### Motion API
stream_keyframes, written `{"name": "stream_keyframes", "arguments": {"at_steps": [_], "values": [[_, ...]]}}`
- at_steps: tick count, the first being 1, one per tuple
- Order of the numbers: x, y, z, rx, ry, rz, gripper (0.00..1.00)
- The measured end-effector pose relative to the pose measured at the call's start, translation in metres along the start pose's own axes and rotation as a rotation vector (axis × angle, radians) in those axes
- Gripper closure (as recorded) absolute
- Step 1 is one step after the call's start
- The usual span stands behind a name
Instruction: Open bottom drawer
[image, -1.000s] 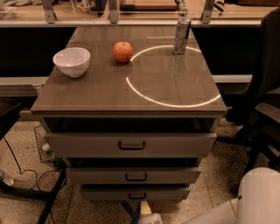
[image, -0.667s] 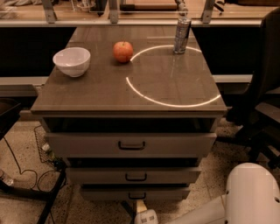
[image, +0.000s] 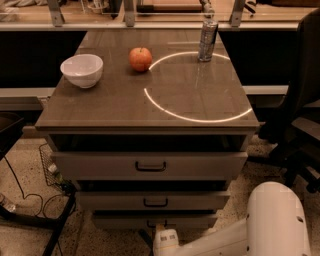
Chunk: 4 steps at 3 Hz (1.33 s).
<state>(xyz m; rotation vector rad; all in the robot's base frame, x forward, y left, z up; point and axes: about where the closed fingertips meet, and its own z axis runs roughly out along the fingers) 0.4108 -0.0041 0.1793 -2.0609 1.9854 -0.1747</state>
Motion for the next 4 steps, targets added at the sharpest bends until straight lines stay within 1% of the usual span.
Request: {"name": "stream_keyframes", "arguments": {"at_steps": [1, 2, 3, 4], "values": [[0.007, -0.006, 0.010, -0.014, 0.009, 0.037, 0.00], [0.017, -0.016, 0.016, -0.044, 0.005, 0.061, 0.00], [0.020, -0.017, 0.023, -0.090, -0.005, 0.074, 0.00], [0.015, -0.016, 0.029, -0.130, -0.012, 0.065, 0.00]]}}
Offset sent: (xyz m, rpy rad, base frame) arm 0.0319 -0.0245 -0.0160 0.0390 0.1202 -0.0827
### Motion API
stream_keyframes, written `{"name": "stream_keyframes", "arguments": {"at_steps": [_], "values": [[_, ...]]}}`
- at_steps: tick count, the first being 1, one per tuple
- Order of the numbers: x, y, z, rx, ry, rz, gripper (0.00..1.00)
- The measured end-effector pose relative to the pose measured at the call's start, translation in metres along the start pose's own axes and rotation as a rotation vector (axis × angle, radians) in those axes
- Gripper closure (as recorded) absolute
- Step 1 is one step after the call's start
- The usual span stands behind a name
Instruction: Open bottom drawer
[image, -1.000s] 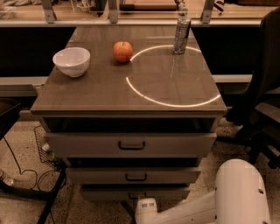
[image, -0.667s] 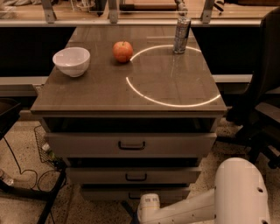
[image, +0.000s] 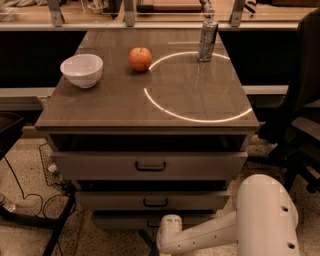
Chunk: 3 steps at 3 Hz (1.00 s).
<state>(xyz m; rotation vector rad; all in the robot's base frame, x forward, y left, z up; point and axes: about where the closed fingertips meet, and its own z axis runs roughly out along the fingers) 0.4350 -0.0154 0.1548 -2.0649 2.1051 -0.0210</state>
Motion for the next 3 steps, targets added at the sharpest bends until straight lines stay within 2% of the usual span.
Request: {"name": "stream_keyframes", "arguments": {"at_steps": [1, 2, 3], "values": [[-0.005, 0.003, 0.003, -0.015, -0.002, -0.010, 0.00], [-0.021, 0.008, 0.002, -0.022, 0.004, -0.053, 0.00], [-0.040, 0.016, 0.015, -0.055, 0.019, -0.105, 0.18]]}}
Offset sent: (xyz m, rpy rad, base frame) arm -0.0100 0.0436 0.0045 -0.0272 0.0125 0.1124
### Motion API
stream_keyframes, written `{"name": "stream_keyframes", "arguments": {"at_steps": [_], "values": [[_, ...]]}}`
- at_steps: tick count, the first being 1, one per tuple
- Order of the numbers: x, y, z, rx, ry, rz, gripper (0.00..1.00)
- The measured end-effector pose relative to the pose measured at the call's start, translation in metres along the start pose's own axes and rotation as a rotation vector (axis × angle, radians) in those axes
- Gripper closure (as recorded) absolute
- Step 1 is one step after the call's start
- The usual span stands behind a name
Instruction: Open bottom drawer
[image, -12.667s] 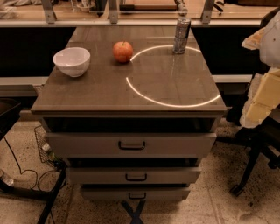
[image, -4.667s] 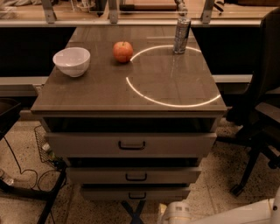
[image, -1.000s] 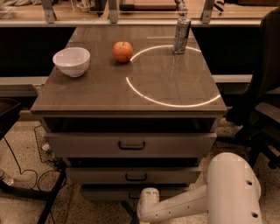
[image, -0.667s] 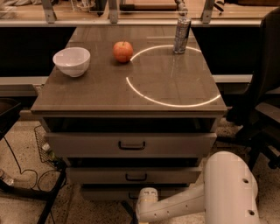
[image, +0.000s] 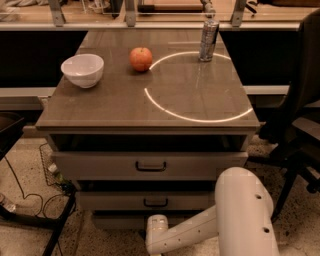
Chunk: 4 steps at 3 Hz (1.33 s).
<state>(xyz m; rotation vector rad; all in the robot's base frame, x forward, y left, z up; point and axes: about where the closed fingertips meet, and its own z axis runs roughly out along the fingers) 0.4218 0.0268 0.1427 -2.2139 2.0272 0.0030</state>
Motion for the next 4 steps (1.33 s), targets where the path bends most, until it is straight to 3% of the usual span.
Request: {"name": "stream_keyframes", "arguments": {"at_steps": [3, 4], "values": [[-0.0007, 0.0013, -0.0011, -0.002, 0.000, -0.002, 0.95], [-0.0008, 0.0024, -0.0011, -0.002, 0.000, -0.002, 1.00]]}}
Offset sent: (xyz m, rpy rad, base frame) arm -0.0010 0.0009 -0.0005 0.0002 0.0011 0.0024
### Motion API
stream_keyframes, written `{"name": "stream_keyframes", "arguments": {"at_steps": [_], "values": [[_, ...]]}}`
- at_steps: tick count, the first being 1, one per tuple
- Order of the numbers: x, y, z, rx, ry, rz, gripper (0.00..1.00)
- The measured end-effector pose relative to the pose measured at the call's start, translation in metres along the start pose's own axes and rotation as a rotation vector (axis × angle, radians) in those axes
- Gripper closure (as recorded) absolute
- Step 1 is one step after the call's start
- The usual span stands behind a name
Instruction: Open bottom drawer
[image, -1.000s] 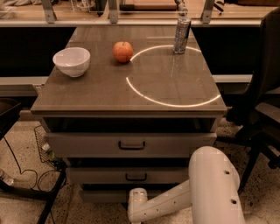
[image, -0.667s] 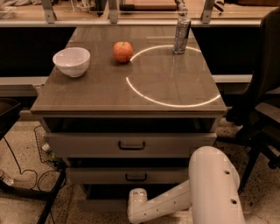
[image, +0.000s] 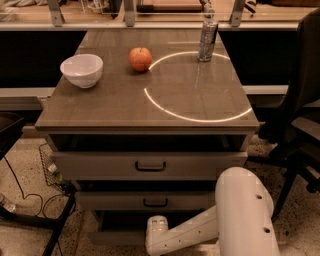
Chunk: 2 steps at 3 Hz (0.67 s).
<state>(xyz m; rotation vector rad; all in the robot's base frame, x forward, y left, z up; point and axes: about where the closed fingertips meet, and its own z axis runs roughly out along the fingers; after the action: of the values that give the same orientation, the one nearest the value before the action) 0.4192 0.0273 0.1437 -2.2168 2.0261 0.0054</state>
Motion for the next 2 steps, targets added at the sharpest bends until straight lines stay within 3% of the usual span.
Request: {"name": "stream_keyframes", "arguments": {"at_steps": [1, 2], "values": [[0.000, 0.000, 0.000, 0.000, 0.000, 0.000, 1.00], [0.008, 0.019, -0.003, 0.009, -0.010, 0.012, 1.00]]}}
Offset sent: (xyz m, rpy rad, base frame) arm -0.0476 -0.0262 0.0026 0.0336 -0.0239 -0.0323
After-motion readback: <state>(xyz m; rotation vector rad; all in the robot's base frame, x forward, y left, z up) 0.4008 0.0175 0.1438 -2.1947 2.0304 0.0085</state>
